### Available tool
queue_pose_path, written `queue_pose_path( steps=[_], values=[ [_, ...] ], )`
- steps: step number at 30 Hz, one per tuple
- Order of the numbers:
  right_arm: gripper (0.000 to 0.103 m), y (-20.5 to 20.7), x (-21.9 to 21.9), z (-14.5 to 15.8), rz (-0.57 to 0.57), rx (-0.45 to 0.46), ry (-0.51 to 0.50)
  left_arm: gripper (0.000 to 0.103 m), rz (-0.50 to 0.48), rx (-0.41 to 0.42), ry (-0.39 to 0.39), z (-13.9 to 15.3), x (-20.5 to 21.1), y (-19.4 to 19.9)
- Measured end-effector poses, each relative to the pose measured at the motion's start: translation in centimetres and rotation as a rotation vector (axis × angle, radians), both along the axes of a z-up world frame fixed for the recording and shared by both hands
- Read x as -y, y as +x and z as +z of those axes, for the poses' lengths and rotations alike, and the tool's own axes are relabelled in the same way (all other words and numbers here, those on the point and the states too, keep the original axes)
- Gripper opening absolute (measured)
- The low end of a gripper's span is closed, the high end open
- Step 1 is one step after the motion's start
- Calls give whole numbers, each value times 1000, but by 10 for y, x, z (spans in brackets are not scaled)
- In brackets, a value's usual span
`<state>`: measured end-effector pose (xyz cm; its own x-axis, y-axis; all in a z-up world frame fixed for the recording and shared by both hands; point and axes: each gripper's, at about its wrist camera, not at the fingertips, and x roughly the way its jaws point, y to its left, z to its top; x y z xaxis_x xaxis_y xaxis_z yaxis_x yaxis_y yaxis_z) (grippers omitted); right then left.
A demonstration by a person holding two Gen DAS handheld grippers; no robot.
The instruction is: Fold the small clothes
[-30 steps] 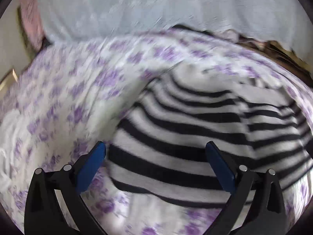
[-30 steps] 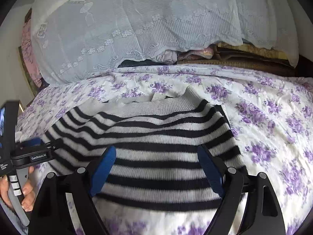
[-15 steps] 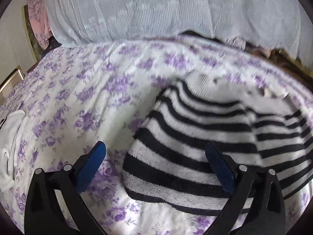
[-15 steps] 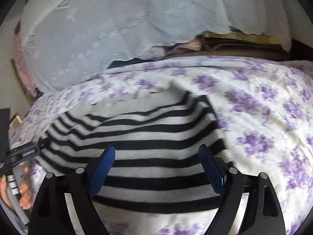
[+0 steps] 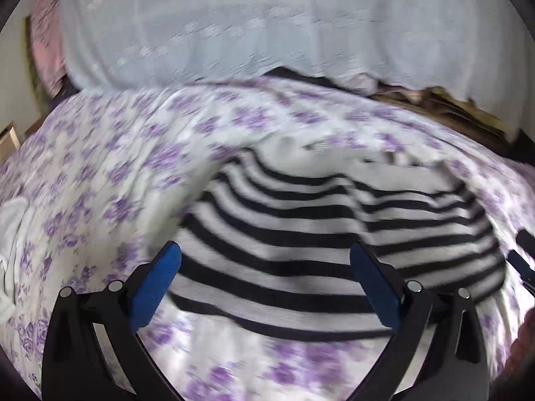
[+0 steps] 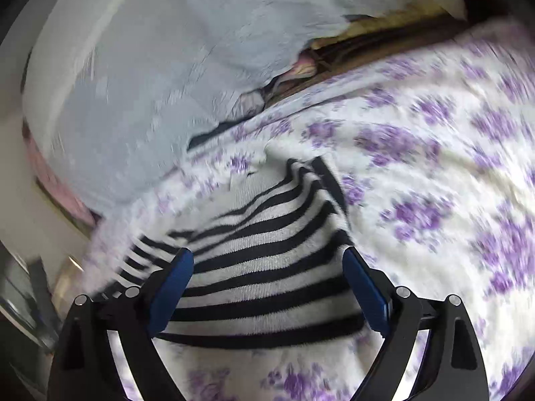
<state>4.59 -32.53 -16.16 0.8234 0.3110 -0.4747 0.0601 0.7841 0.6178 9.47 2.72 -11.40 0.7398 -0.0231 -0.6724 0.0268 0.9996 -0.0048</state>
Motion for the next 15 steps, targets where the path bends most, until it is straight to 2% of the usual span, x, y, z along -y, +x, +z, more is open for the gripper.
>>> queue_pose_path(
  steps=[3, 7, 13, 15],
  values=[
    [92, -17, 17, -10, -15, -16, 141, 98, -62, -4, 32, -3, 24, -8],
    [92, -45, 23, -20, -13, -18, 212, 98, -88, -25, 79, -13, 45, -13],
    [92, -59, 9, -41, 61, -67, 411, 98, -73, -33, 64, -14, 44, -10],
    [92, -53, -2, -44, 84, -92, 418, 98, -56, -32, 39, -9, 39, -3]
  ],
)
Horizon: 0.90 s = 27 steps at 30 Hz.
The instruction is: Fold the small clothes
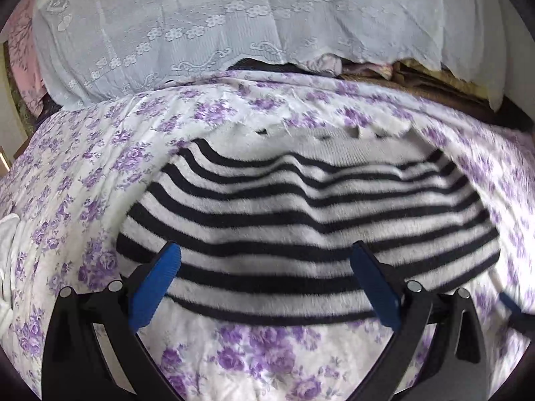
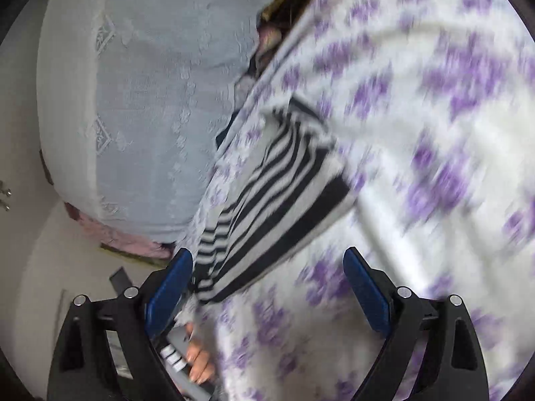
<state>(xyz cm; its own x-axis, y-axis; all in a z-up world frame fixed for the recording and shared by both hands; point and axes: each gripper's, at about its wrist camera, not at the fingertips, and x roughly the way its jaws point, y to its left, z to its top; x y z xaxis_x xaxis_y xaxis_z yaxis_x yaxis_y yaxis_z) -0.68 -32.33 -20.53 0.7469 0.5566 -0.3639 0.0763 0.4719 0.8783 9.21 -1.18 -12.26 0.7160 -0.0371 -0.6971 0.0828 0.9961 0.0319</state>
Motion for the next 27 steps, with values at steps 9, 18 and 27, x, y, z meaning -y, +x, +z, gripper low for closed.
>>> queue_pose_path(
  steps=[9, 18, 27],
  values=[
    [92, 53, -18, -2, -155, -102, -84, 99, 76, -171, -58, -40, -10, 56],
    [92, 113, -39, 7, -262, 2, -336, 99, 69, -114, -33, -38, -3, 53],
    [72, 124, -17, -2, -264, 4, -265, 99, 20, -97, 56, -40, 30, 66]
  ],
)
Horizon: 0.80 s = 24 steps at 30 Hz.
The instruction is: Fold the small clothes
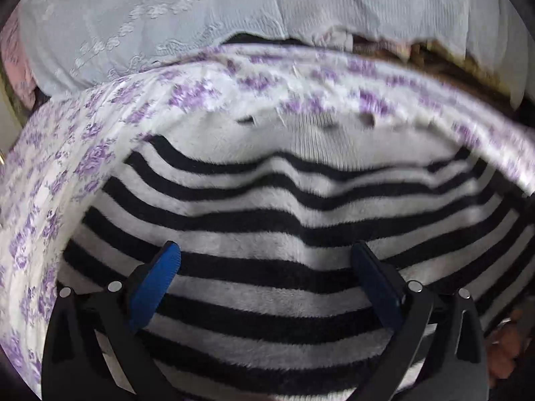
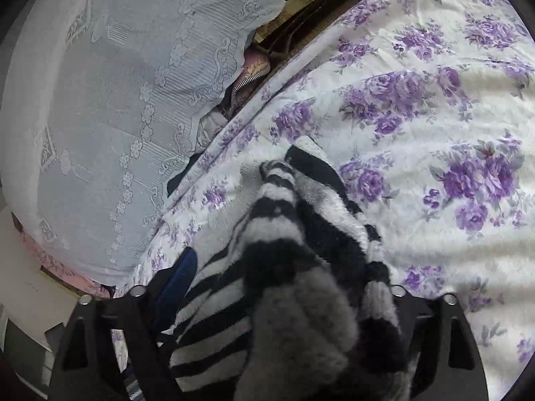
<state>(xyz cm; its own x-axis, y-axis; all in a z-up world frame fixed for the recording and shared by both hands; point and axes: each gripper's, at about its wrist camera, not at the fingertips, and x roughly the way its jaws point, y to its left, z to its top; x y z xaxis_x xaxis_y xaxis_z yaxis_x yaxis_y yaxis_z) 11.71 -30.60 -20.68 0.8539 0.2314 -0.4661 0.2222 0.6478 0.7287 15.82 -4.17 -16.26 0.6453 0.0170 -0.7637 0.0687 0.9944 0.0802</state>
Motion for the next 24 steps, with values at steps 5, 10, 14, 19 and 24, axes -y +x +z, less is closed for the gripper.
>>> queue_pose_path(
  steps=[5, 10, 14, 19, 24],
  values=[
    [25, -12, 31, -25, -1, 3, 265, 99, 2, -10, -46, -1, -8, 1],
    [25, -15, 20, -8, 21, 40, 171, 99, 2, -11, -42, -1, -8, -1],
    [25, -17, -4, 23, 58, 87, 2, 99, 1, -40, -70, 2, -12, 5],
    [25, -15, -27, 52, 81, 118, -138, 99, -10, -78, -160, 19, -19, 25],
    [25, -19, -36, 61, 101, 131, -216, 99, -84, -108, -117, 36, 9, 57]
  ],
)
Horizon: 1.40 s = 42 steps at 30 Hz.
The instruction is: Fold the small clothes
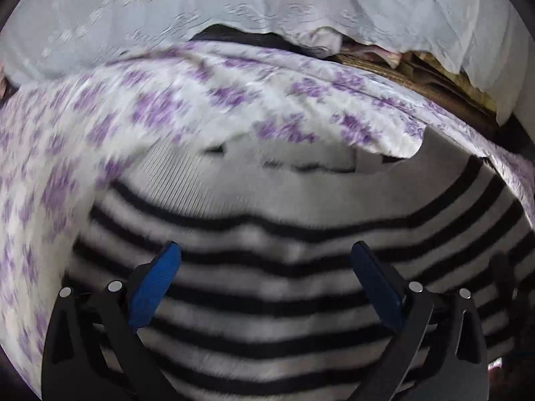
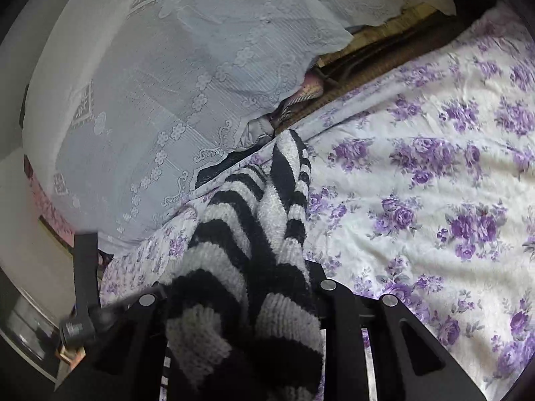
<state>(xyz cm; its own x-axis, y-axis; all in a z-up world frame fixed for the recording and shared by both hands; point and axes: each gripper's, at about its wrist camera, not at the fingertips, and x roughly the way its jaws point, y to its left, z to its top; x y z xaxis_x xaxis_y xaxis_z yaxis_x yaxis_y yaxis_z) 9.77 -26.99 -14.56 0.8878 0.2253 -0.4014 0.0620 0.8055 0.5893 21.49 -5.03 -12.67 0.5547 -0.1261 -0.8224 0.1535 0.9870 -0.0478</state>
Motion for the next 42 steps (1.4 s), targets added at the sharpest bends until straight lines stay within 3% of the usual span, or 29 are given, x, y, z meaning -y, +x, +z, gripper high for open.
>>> queue_pose_path(
  steps=[3, 12, 15, 19, 25, 42],
  values=[
    [25, 5, -5, 4, 17, 1, -23, 99, -22, 8, 77, 3, 23, 16],
    [28, -8, -46, 22, 122, 27, -224, 99, -57, 11, 86, 6, 57, 42],
    [48, -10, -65, 29, 151, 37, -294, 98, -71, 42, 39, 14, 52, 35],
    [53, -12, -83, 37, 169, 49, -349, 98, -79, 73, 33, 20, 45, 24],
    [67, -17, -106, 51, 243, 104, -355, 98, -65, 116, 9, 37, 19, 14],
    [74, -6, -211, 76, 397, 148, -391, 98, 92, 186, 21, 63, -97, 2]
  ],
)
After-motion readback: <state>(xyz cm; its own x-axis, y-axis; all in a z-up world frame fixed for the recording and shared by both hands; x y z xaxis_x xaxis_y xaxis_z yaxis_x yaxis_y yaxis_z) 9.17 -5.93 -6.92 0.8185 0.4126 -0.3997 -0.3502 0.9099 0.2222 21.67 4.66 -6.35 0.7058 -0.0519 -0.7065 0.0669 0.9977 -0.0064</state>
